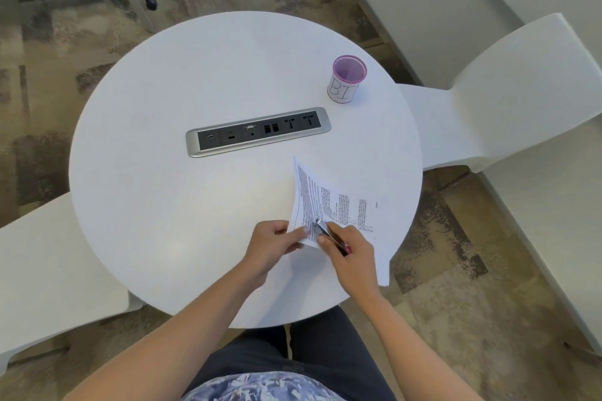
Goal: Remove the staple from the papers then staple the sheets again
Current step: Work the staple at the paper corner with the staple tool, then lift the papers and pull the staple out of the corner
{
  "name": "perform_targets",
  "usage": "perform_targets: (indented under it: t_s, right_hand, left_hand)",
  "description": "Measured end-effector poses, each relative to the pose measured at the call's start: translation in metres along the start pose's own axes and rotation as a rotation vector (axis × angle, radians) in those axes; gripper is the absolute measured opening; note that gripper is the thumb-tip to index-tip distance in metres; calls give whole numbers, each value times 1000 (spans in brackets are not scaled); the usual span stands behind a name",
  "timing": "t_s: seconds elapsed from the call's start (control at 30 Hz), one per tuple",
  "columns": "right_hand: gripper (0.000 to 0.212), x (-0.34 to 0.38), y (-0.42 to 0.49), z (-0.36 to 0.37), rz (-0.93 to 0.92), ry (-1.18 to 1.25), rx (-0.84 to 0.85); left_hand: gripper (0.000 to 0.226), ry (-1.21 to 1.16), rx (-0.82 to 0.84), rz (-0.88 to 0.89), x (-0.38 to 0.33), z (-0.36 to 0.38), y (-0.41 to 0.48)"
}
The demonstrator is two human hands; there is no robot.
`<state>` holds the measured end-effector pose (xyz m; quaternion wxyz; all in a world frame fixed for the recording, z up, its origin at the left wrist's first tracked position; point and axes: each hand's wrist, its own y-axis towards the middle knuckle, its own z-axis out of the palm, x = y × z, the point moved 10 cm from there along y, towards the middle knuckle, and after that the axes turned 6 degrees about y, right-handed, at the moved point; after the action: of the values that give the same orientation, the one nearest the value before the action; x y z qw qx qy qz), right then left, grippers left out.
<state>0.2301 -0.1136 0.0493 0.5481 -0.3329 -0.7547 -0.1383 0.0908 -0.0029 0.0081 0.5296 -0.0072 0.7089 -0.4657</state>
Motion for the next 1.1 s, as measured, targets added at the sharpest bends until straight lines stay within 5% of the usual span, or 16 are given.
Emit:
perform_targets:
  t_s: [0.13, 0.47, 1.1]
  right_hand:
    - [26, 46, -5, -11, -133, -7, -20]
    - [26, 117, -11, -32, -338, 15, -112]
    - [42, 175, -29, -46, -557, -128, -189]
  left_hand:
    - [48, -122, 3, 68, -36, -6, -18]
    - [24, -219, 43, 157, -98, 0, -59]
    - [23, -274, -9, 275, -136, 5, -96]
